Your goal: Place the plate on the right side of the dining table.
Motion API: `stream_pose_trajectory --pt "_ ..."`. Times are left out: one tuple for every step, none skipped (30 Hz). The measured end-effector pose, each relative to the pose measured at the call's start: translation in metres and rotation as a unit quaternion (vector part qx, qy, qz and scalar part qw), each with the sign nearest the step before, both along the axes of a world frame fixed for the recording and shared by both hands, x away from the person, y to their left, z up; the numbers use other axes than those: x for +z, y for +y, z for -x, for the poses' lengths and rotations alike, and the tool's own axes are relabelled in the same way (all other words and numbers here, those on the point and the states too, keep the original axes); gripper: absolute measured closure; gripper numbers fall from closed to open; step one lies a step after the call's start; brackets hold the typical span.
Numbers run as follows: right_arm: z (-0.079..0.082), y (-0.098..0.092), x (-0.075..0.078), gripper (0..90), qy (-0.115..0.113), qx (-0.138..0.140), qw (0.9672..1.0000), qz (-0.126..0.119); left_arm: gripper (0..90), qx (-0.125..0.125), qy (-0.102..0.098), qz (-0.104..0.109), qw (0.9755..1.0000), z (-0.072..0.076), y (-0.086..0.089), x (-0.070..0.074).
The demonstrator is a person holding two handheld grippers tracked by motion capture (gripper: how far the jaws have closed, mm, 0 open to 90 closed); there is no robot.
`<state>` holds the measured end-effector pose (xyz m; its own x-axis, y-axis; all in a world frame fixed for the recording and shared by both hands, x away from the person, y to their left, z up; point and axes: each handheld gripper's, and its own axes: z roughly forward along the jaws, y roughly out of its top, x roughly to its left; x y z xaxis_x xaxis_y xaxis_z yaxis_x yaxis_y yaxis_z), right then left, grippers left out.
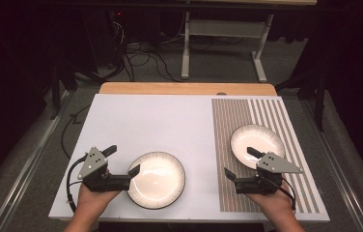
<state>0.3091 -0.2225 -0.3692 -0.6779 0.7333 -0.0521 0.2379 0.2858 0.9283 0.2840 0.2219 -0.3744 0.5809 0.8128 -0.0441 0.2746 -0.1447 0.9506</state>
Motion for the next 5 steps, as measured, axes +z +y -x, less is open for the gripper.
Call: stream_pose_trajectory --pt "0.0004 -0.0002 0.0 0.6 0.004 0.0 1.0 -0.003 0.5 0.0 0.001 -0.001 1.0 -0.0001 -0.0002 -0.0003" --pt "0.0 -0.0007 -0.0003 0.6 0.001 0.001 1.0 -0.005 0.5 0.0 0.001 0.0 1.0 -0.0001 -0.0003 -0.0005" --pt "-0.0001 -0.0016 -0.0001 0.6 -0.003 0.002 1.0 -0.003 0.5 0.0 0.001 0.0 1.0 -0.0001 -0.0004 -0.0006" --pt "0.0007 -0.002 0.0003 0.5 -0.001 0.0 1.0 -0.007 0.5 0.001 0.001 -0.001 1.0 0.0 -0.0004 -0.0005" --pt "0.0008 -0.0027 0.0007 0.6 -0.003 0.0 1.0 -0.007 0.5 0.001 0.0 -0.003 1.0 0.0002 -0.0003 -0.0002"
